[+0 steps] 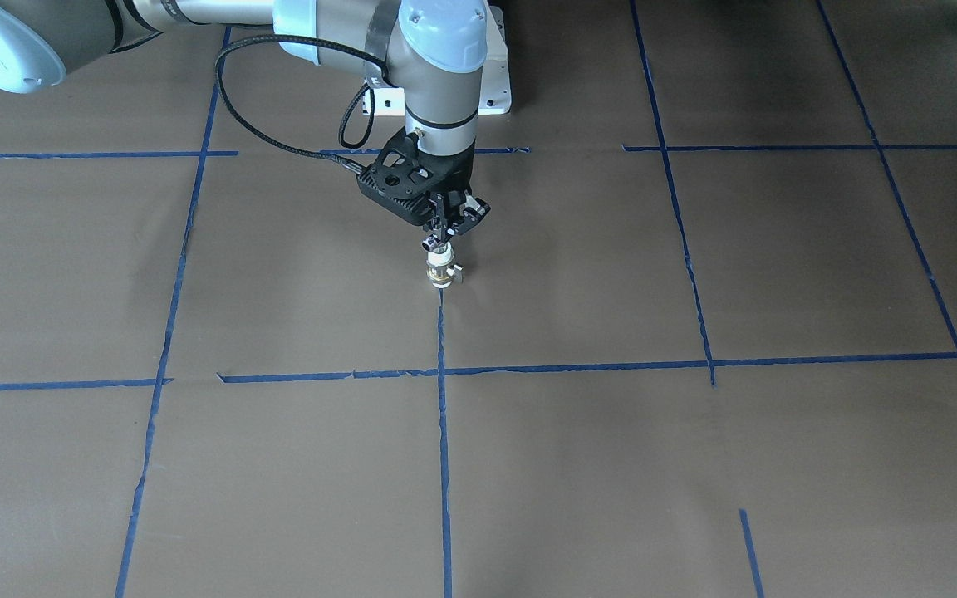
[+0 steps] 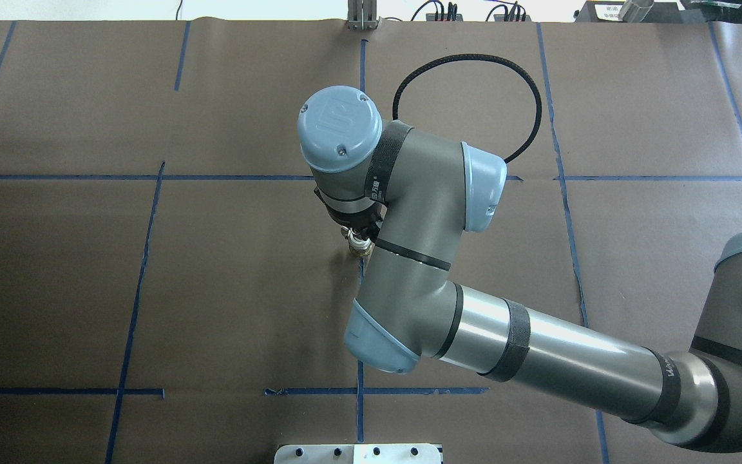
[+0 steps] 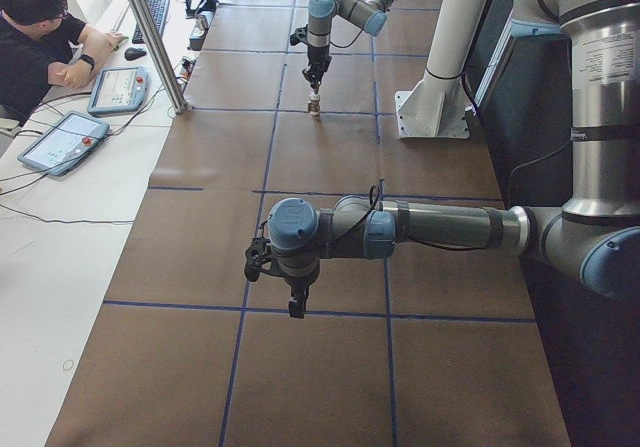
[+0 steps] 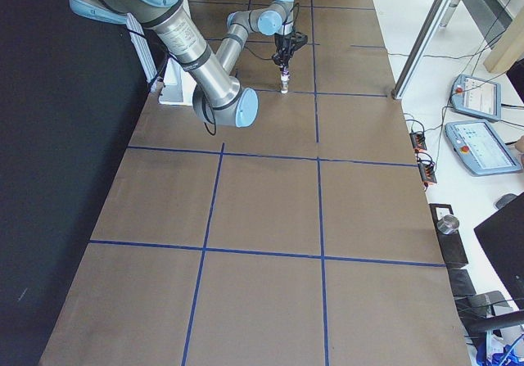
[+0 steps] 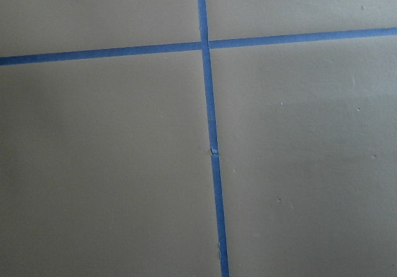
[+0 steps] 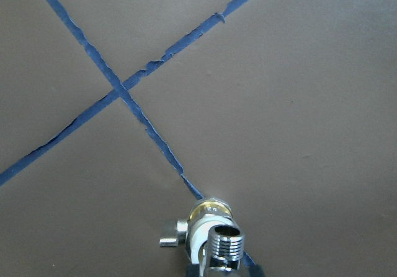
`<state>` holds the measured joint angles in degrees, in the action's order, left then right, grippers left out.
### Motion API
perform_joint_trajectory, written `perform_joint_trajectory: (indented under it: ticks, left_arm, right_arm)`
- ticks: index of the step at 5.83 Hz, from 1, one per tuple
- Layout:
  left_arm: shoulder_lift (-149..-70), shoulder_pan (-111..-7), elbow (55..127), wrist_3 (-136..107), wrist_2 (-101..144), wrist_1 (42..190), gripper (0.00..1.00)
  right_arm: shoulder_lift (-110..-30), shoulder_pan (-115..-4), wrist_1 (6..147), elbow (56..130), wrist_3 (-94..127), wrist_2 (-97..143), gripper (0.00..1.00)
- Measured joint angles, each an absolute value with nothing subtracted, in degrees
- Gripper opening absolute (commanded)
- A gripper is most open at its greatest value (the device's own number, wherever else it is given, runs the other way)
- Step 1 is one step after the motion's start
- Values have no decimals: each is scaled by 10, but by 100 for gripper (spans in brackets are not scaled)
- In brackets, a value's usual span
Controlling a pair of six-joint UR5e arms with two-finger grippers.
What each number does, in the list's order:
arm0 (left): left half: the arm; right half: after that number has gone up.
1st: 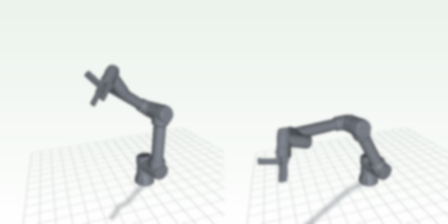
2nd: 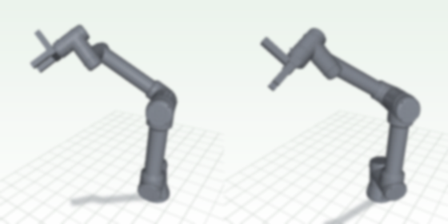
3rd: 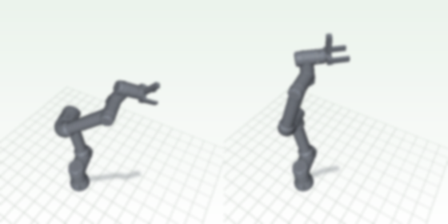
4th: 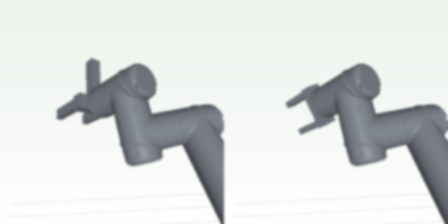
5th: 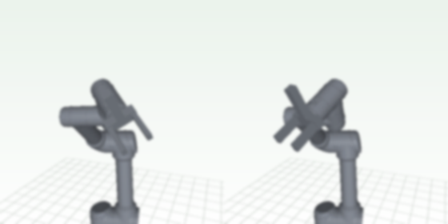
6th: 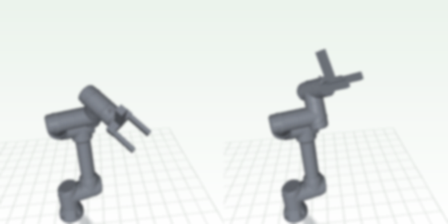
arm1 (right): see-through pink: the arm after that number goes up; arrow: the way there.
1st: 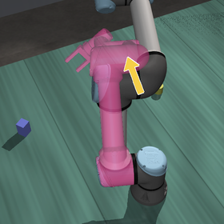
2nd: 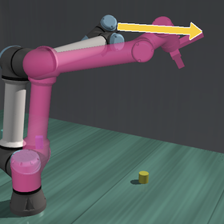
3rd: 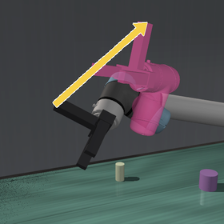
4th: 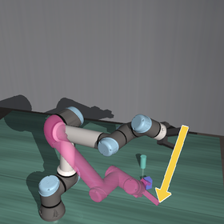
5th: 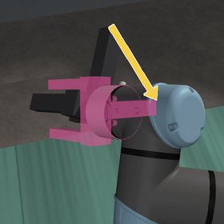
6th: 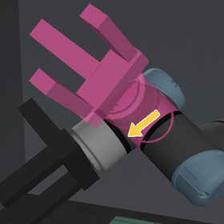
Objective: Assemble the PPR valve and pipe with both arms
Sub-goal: 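Lower the chrome piece onto the white fitting and press it in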
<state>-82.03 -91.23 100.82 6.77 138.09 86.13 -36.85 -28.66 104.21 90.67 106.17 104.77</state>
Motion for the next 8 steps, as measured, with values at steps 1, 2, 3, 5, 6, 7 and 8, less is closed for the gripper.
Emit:
perform_joint_trajectory:
  ticks: [1, 2, 3, 5, 6, 7, 8]
  left_arm:
    - [-821, -912, 1008, 68, 1381, 861, 100]
    - [-821, -912, 1008, 68, 1381, 861, 100]
    - [-821, -912, 1008, 68, 1381, 861, 100]
    - [-821, -912, 1008, 68, 1381, 861, 100]
    - [-821, -912, 1008, 68, 1381, 861, 100]
    - [-822, -912, 1008, 68, 1381, 861, 100]
    - [-823, -912, 1008, 68, 1381, 861, 100]
  right_arm:
    - [-370, -284, 1041, 906, 1061, 1048, 3]
    - [-371, -283, 1041, 905, 1060, 1048, 12]
    - [-372, -282, 1040, 903, 1057, 1047, 21]
    - [-372, -282, 1039, 899, 1046, 1037, 99]
    - [-373, -282, 1038, 897, 1039, 1035, 99]
    - [-375, -282, 1038, 897, 1036, 1034, 99]
    - [-375, -282, 1038, 897, 1035, 1034, 99]
